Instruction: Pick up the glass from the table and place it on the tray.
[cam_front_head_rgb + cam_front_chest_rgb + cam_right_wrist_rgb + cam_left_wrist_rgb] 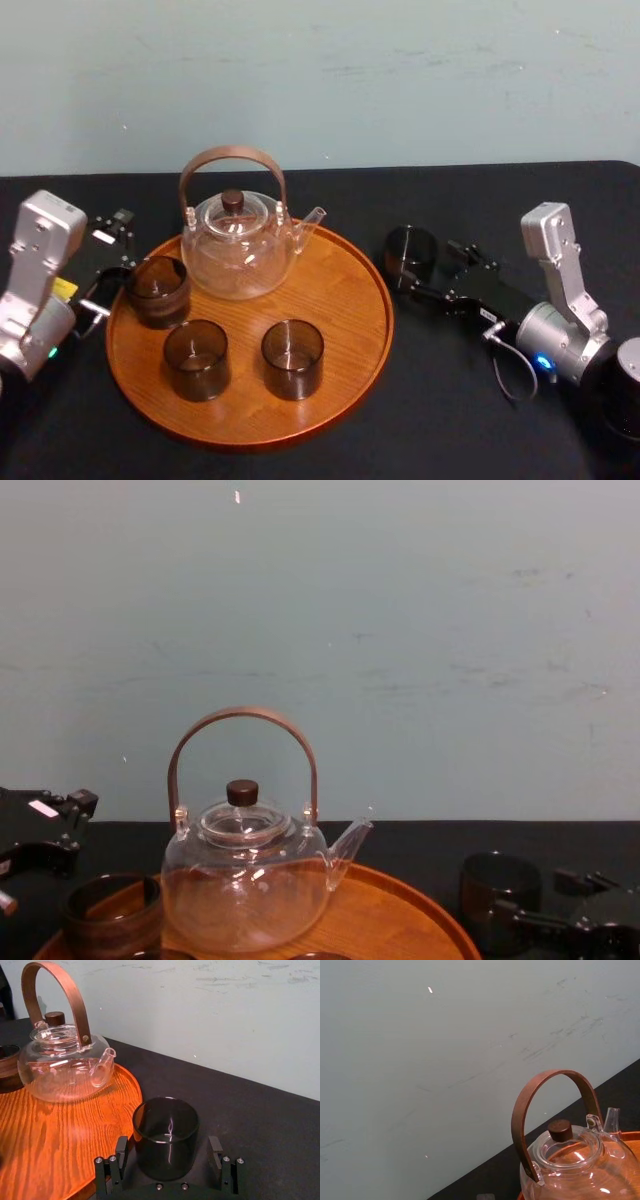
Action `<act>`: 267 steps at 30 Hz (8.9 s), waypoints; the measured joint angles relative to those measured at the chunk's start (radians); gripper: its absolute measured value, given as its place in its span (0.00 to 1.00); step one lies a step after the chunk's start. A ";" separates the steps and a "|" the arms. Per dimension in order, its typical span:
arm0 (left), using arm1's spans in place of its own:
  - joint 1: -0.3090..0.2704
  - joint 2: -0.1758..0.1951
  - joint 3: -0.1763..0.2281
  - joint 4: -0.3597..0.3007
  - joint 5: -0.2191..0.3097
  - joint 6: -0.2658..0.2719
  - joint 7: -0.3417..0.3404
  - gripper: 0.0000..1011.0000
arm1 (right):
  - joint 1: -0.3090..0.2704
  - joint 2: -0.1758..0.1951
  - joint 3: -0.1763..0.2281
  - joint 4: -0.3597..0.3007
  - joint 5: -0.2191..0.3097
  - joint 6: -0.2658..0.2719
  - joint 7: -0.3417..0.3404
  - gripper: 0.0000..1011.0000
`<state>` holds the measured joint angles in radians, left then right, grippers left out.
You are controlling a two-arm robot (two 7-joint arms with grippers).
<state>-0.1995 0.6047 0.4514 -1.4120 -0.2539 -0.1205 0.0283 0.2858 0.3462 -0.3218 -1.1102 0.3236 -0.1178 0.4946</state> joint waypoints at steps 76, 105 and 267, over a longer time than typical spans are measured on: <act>0.000 0.000 0.000 0.000 0.000 0.000 0.000 0.00 | 0.072 -0.023 -0.042 0.004 -0.003 -0.047 0.075 0.89; 0.000 0.000 0.000 0.000 0.000 0.000 0.000 0.00 | 0.080 -0.025 -0.139 -0.016 -0.001 -0.036 0.112 0.89; 0.000 0.000 0.000 0.000 0.000 0.000 0.000 0.00 | -0.164 0.029 0.106 -0.179 -0.041 -0.129 -0.100 0.99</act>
<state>-0.1995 0.6047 0.4514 -1.4119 -0.2539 -0.1205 0.0283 0.1213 0.3748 -0.2155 -1.2889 0.2826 -0.2466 0.3949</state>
